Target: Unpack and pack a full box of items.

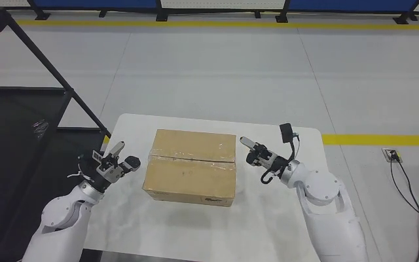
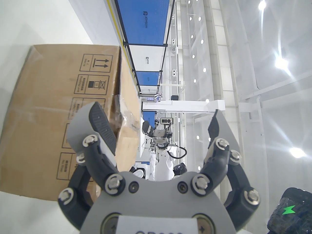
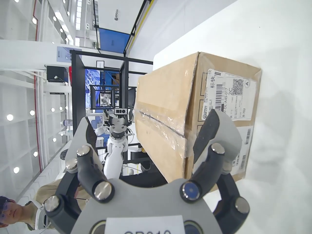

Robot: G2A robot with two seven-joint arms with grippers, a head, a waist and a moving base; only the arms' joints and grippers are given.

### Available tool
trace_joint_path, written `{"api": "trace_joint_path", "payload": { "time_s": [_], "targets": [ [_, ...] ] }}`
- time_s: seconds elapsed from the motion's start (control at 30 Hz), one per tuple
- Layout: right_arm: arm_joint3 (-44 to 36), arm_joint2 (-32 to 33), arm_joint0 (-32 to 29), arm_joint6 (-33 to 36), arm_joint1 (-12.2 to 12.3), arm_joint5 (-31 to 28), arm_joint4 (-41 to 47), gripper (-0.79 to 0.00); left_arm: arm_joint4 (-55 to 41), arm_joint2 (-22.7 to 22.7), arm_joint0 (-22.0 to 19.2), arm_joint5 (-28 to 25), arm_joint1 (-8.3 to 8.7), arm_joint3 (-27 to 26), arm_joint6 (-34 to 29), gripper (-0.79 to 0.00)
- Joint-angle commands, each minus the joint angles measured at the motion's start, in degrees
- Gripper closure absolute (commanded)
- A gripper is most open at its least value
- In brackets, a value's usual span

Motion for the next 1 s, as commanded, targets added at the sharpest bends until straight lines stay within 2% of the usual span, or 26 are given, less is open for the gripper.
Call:
{"api": "trace_joint_path", "payload": {
  "time_s": [0.0, 0.53, 0.8, 0.87, 0.97],
  "targets": [
    [-0.4, -0.19, -0.33, -1.36, 0.02, 0.63, 0.54, -0.785, 0.47, 0.45, 0.45, 0.16, 0.0, 0.16, -0.64, -0.785],
    [1.3, -0.74, -0.79, -6.75, 0.67, -3.04, 3.38, -0.785, 2.59, 4.56, -0.09, 1.1, -0.48, -0.13, -1.19, -0.785],
    [1.3, -0.74, -0.79, -6.75, 0.67, -3.04, 3.38, -0.785, -0.41, 0.72, -1.99, 0.92, -0.01, 3.34, 0.54, -0.785],
    [1.3, -0.74, -0.79, -6.75, 0.67, -3.04, 3.38, -0.785, -1.32, -0.78, -2.07, 0.21, 0.1, 4.46, 3.02, -0.785],
    [1.3, -0.74, -0.79, -6.75, 0.67, -3.04, 3.38, -0.785, -1.37, -0.83, -2.07, 0.19, 0.11, 4.48, 3.12, -0.784]
  ]
}}
